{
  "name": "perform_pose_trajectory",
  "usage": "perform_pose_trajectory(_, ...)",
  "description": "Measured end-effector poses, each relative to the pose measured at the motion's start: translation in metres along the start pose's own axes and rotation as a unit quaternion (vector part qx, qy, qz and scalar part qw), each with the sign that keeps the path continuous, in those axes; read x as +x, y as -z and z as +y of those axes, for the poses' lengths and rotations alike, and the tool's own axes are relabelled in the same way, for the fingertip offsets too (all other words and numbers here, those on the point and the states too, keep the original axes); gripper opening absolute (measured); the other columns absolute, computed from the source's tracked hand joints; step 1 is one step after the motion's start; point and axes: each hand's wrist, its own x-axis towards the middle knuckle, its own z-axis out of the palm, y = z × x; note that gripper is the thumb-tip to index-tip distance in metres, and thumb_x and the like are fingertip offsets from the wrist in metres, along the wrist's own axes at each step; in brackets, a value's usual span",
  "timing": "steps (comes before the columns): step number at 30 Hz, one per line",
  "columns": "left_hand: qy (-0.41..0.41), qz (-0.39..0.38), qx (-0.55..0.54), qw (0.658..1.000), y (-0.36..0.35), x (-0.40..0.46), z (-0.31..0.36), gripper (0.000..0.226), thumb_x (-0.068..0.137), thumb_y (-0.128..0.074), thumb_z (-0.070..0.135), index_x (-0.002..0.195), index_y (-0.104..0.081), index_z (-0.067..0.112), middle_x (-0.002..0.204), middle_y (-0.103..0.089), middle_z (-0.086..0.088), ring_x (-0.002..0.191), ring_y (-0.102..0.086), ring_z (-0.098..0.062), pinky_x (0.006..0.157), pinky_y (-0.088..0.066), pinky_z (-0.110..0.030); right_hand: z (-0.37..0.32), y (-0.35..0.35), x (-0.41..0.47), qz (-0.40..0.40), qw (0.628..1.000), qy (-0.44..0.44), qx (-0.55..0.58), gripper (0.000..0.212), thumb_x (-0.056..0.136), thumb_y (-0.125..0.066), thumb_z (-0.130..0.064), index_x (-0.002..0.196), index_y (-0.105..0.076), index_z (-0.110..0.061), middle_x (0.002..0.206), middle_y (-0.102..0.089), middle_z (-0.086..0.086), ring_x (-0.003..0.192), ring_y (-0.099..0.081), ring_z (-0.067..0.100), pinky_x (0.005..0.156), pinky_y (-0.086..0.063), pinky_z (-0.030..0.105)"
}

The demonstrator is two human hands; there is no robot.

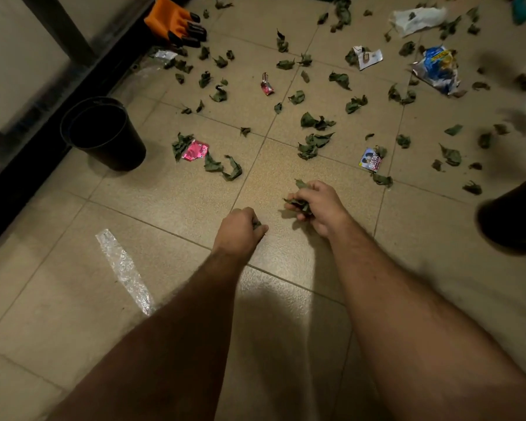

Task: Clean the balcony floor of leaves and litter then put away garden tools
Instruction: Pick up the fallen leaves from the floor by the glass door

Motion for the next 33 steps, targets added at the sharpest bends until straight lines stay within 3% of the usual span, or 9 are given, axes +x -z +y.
perform_pose_trajectory(5,0.085,0.082,-0.161,0.98,0.01,-0.005,-0.003,0.012,0.094,-0.06,0.018,0.086,-0.054,0.013,0.075,-0.058,-0.001,0.065,-0.053,-0.013,0.053,-0.037,-0.023,0.001,-0.012,-0.003,-0.033,0.998,-0.015,0.058,0.028,0.091,-0.06,0.005,0.114,-0.06,-0.011,0.097,-0.071,0.017,0.073,-0.073,0.024,0.045,-0.047,0.026)
perform_pose_trajectory(9,0.189,0.082,-0.49,0.847,0.025,-0.006,-0.016,0.007,0.098,-0.052,0.005,0.1,-0.048,0.01,0.089,-0.066,-0.018,0.064,-0.062,-0.019,0.053,-0.051,-0.03,0.001,-0.027,0.001,-0.039,0.997,-0.004,0.072,0.023,0.095,-0.056,0.005,0.107,-0.065,-0.012,0.098,-0.071,0.014,0.076,-0.071,0.022,0.048,-0.05,0.026)
perform_pose_trajectory(13,0.234,0.061,-0.585,0.774,0.036,-0.001,-0.03,0.017,0.101,-0.045,0.003,0.11,-0.051,0.015,0.086,-0.058,-0.012,0.064,-0.059,-0.016,0.059,-0.056,-0.031,0.001,-0.041,0.01,-0.036,0.999,0.023,0.023,0.015,0.098,-0.056,-0.006,0.103,-0.067,-0.014,0.084,-0.062,0.007,0.059,-0.052,0.009,0.046,-0.039,0.02)
perform_pose_trajectory(16,0.245,0.059,-0.569,0.783,0.043,0.002,-0.038,0.02,0.102,-0.041,0.006,0.114,-0.057,0.01,0.077,-0.052,-0.006,0.059,-0.051,-0.014,0.057,-0.054,-0.03,0.002,-0.053,0.014,-0.025,0.994,0.06,-0.092,0.008,0.093,-0.067,-0.027,0.094,-0.07,-0.019,0.069,-0.055,-0.007,0.058,-0.043,0.006,0.047,-0.036,0.019)
perform_pose_trajectory(20,0.245,0.096,-0.492,0.83,0.055,0.018,-0.045,0.025,0.101,-0.044,0.013,0.117,-0.062,0.008,0.071,-0.056,-0.005,0.054,-0.05,-0.015,0.049,-0.043,-0.03,0.001,-0.082,0.022,0.029,0.962,0.172,-0.209,0.035,0.092,-0.065,-0.044,0.072,-0.059,-0.016,0.056,-0.046,-0.01,0.054,-0.039,0.007,0.053,-0.033,0.023)
perform_pose_trajectory(24,0.207,0.132,-0.417,0.875,0.067,0.038,-0.047,0.019,0.098,-0.053,0.019,0.106,-0.07,0.011,0.096,-0.07,-0.01,0.094,-0.066,-0.029,0.077,-0.056,-0.036,-0.006,-0.106,0.037,0.118,0.92,0.194,-0.319,0.038,0.094,-0.063,-0.039,0.065,-0.049,-0.019,0.06,-0.047,-0.004,0.056,-0.039,0.012,0.054,-0.03,0.024)
perform_pose_trajectory(27,0.165,0.163,-0.353,0.906,0.074,0.052,-0.051,0.017,0.097,-0.058,0.023,0.103,-0.069,0.011,0.085,-0.065,0.006,0.077,-0.059,-0.007,0.058,-0.042,-0.017,-0.014,-0.12,0.046,0.089,0.902,0.17,-0.387,0.018,0.09,-0.069,-0.031,0.099,-0.059,-0.019,0.093,-0.064,-0.002,0.077,-0.054,0.008,0.061,-0.039,0.021)
perform_pose_trajectory(29,0.142,0.178,-0.291,0.929,0.077,0.062,-0.056,0.022,0.098,-0.059,0.029,0.113,-0.067,0.015,0.087,-0.065,0.009,0.072,-0.054,0.001,0.051,-0.04,-0.012,-0.013,-0.126,0.051,0.052,0.886,0.161,-0.432,0.053,0.085,-0.075,-0.036,0.13,-0.052,-0.02,0.126,-0.063,0.0,0.104,-0.06,0.016,0.082,-0.047,0.026)
perform_pose_trajectory(33,0.101,0.163,-0.173,0.966,0.084,0.081,-0.06,0.044,0.1,-0.054,0.038,0.139,-0.048,0.021,0.114,-0.067,-0.002,0.096,-0.063,-0.015,0.069,-0.047,-0.02,-0.003,-0.132,0.055,0.05,0.816,0.206,-0.537,0.053,0.084,-0.074,-0.045,0.128,-0.053,-0.023,0.117,-0.068,0.0,0.1,-0.063,0.02,0.075,-0.045,0.028)
